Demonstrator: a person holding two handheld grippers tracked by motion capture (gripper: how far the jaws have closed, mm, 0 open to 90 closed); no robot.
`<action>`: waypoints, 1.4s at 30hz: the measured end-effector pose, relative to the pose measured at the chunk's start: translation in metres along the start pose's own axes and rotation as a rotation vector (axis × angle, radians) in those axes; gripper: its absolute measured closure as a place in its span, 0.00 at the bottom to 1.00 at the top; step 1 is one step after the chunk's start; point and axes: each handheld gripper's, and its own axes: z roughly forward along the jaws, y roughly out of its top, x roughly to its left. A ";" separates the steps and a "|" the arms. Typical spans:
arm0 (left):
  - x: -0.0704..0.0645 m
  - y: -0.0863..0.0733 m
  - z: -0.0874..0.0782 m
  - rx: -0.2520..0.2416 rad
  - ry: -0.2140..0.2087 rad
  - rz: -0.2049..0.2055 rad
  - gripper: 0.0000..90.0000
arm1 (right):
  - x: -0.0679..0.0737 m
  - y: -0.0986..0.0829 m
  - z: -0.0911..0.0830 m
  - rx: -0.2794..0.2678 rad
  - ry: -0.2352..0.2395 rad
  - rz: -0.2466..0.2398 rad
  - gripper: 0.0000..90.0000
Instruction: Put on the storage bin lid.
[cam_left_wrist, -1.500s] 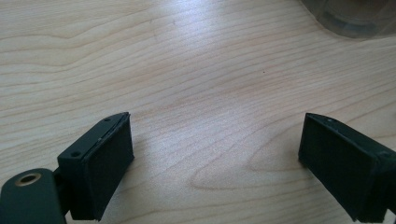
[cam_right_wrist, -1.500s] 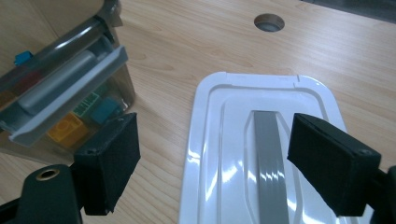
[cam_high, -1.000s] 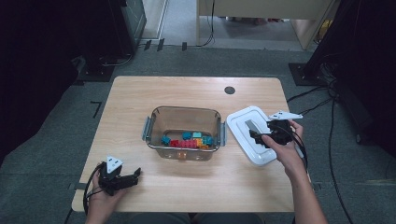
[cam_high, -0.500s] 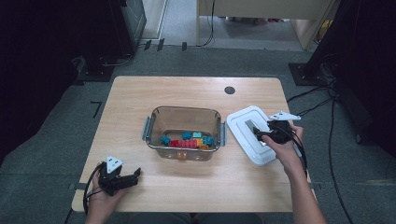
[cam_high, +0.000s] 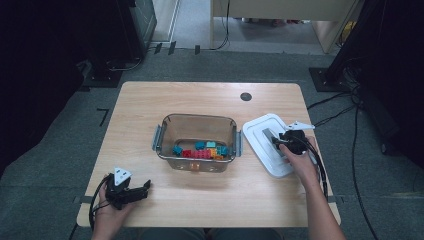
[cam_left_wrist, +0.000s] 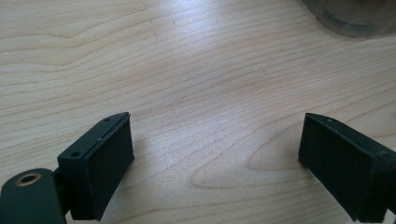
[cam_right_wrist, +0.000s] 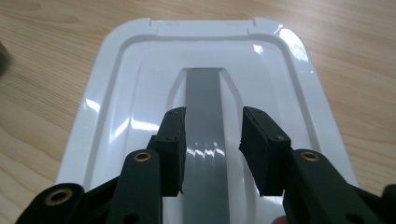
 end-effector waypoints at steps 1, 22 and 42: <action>0.000 0.000 0.000 0.000 0.000 0.000 0.11 | 0.000 -0.001 0.002 0.004 -0.003 0.006 0.67; 0.000 0.000 0.000 0.000 0.000 0.000 0.11 | 0.007 -0.011 0.011 0.014 -0.010 -0.004 0.75; 0.000 0.000 0.000 0.001 0.000 0.001 0.11 | 0.038 -0.047 -0.025 0.011 0.021 0.000 0.67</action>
